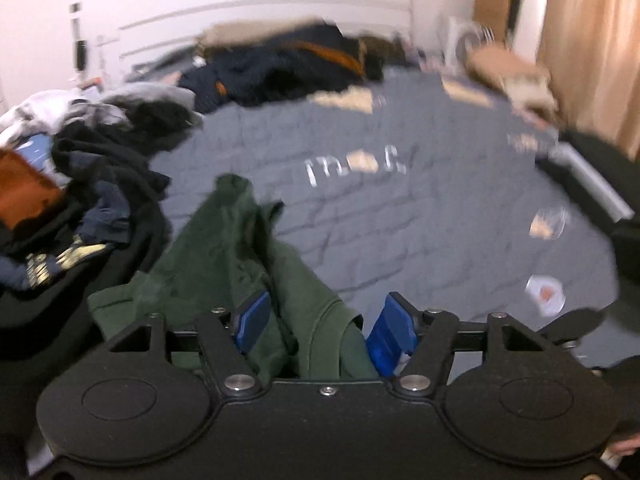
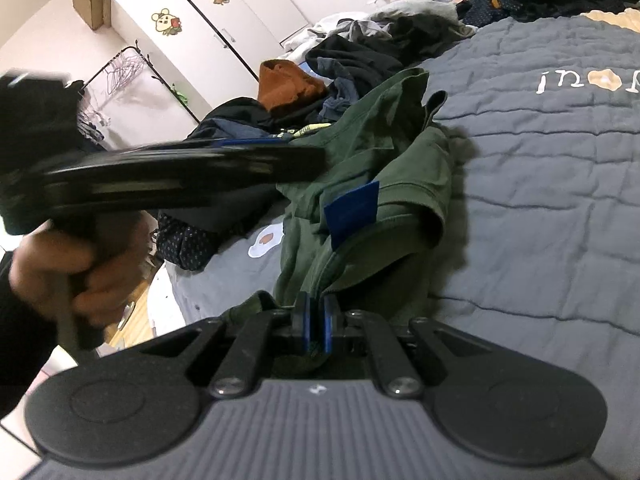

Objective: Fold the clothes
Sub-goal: 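Lift the green shirt with both grippers, spreading it between them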

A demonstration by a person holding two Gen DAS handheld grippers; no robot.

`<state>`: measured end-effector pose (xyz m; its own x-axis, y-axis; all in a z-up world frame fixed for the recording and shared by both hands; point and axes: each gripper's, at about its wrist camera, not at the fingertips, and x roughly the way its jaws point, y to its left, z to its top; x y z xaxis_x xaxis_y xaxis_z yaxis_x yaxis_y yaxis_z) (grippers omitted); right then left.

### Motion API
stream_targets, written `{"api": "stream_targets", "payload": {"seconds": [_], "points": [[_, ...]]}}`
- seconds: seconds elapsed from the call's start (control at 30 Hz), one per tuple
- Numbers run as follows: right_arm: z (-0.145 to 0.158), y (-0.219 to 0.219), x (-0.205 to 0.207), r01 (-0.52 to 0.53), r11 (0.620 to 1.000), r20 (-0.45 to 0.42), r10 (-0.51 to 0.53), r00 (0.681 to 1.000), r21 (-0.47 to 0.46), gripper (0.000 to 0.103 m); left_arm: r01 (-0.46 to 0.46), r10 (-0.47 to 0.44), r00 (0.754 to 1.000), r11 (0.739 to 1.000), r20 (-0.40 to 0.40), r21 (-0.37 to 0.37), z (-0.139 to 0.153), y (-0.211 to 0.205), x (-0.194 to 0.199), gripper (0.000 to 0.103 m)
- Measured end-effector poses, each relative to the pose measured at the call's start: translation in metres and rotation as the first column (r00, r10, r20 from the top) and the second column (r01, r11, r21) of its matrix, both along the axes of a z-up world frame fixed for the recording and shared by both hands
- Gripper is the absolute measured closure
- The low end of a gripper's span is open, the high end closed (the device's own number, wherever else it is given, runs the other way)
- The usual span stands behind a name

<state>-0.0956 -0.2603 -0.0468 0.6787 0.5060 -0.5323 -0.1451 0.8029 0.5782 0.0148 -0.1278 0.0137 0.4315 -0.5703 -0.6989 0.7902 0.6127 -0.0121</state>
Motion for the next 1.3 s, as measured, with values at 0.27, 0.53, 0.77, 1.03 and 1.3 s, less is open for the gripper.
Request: {"api": "stream_targets", "payload": {"seconds": [0.27, 0.53, 0.77, 1.03, 1.3], "points": [[-0.002, 0.003, 0.002, -0.015, 1.0, -0.01, 0.015, 1.0, -0.017, 0.096, 0.037, -0.024, 0.998, 0.97, -0.057, 0.241, -0.049, -0.046, 0.03, 0.049], [-0.004, 0.002, 0.001, -0.003, 1.0, -0.018, 0.003, 1.0, -0.013, 0.095, -0.031, 0.046, 0.992, 0.992, -0.115, 0.123, -0.043, -0.019, 0.041, 0.095], [0.002, -0.005, -0.002, -0.002, 0.998, 0.016, 0.001, 1.0, 0.068, 0.085, -0.246, 0.21, 0.963, 0.942, -0.172, -0.229, -0.022, 0.056, 0.038, 0.096], [0.014, 0.007, -0.008, -0.077, 0.986, 0.058, 0.069, 0.996, 0.148, 0.067, -0.356, 0.276, 0.93, 0.843, -0.242, -0.403, -0.016, 0.089, 0.034, 0.096], [0.015, 0.037, -0.013, -0.171, 0.971, 0.081, 0.16, 0.984, 0.165, 0.06, -0.37, 0.263, 0.923, 0.803, -0.28, -0.467, -0.021, 0.114, 0.032, 0.096]]}}
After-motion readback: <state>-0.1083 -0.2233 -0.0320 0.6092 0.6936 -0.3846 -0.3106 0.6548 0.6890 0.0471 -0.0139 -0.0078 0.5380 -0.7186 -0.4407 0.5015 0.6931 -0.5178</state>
